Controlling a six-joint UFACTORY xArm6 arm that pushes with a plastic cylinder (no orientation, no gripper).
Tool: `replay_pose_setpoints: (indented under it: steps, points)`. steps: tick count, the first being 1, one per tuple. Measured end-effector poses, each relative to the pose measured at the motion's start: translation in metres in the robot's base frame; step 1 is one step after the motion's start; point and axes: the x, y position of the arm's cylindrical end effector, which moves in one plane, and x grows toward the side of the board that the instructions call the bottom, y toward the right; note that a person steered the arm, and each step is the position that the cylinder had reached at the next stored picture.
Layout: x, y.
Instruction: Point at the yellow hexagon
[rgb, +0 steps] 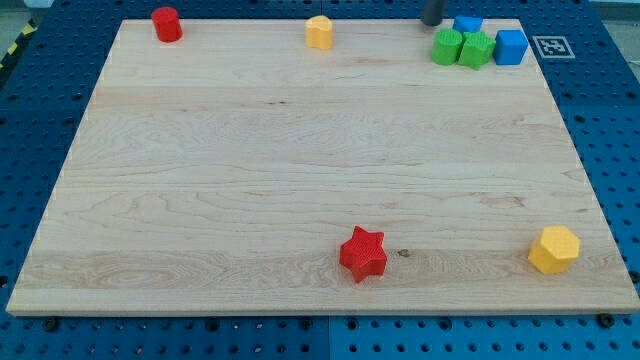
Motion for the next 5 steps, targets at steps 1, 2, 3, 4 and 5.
replay_pose_setpoints:
  steps: [1,2,3,4,5]
  points:
    - [0.02,-0.02]
    - [0.052,-0.036]
    - [0.107,-0.063]
    - [0.127,-0.073]
    - [0.136,-0.073]
